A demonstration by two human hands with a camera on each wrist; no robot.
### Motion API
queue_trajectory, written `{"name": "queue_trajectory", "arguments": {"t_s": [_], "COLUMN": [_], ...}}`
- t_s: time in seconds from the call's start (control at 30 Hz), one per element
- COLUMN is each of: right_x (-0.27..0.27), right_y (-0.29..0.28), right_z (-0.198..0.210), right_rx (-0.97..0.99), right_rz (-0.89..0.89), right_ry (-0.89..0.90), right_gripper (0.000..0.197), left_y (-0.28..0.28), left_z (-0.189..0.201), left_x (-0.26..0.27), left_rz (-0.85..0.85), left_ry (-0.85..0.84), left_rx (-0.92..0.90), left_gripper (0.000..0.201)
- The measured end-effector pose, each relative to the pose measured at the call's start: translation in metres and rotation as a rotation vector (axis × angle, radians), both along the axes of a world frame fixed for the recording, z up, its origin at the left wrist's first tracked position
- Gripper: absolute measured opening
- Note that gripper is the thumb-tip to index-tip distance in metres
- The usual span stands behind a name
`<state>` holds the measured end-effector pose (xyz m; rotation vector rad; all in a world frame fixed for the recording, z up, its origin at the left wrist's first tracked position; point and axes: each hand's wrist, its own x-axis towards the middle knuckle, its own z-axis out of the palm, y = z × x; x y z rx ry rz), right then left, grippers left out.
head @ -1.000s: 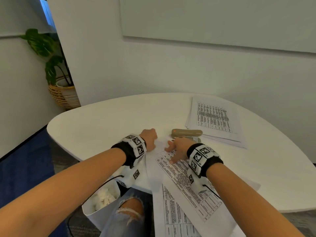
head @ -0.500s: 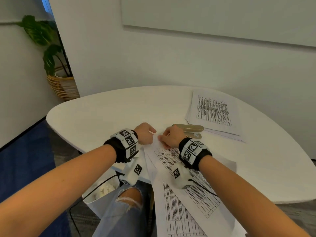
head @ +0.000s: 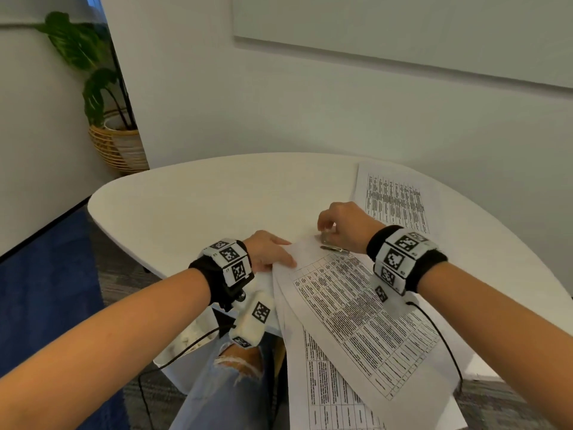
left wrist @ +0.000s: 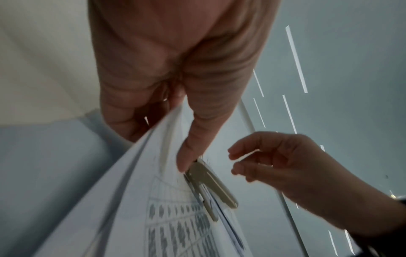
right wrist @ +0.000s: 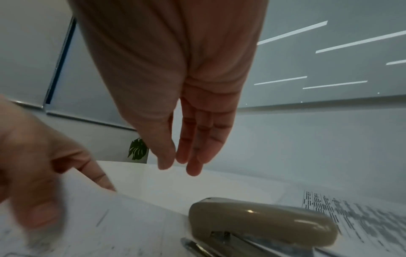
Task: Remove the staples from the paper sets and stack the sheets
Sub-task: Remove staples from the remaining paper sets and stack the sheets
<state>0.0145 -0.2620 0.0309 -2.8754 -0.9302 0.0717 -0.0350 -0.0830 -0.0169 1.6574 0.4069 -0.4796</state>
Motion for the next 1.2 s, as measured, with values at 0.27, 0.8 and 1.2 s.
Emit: {"name": "queue_trajectory", "arguments": {"t_s": [0.27, 0.8, 1.2], "right_x": [-0.004, 0.021, 0.018], "right_y": [0.02, 0.023, 0.029], "right_z": [-0.018, -0.033, -0.048], "right_rx": [-0.025, 0.017, 0.062], "right_rz": [0.19, 0.479, 0.363], "right_ry": [0.056, -0.252, -0.199], "right_gripper": [0.02, 0.003, 0.013], "left_y": [-0.007, 0.003, 0.01], "left_z": [-0.012, 0.002, -0.004], "left_x": [-0.007, 0.023, 0.013], "left_rz": [0.159, 0.302, 0.185], "left_ry": [-0.05, -0.062, -0.063], "left_rx": [-0.191, -0.19, -0.161], "left_gripper": [0.043, 0.021, 0.036]}}
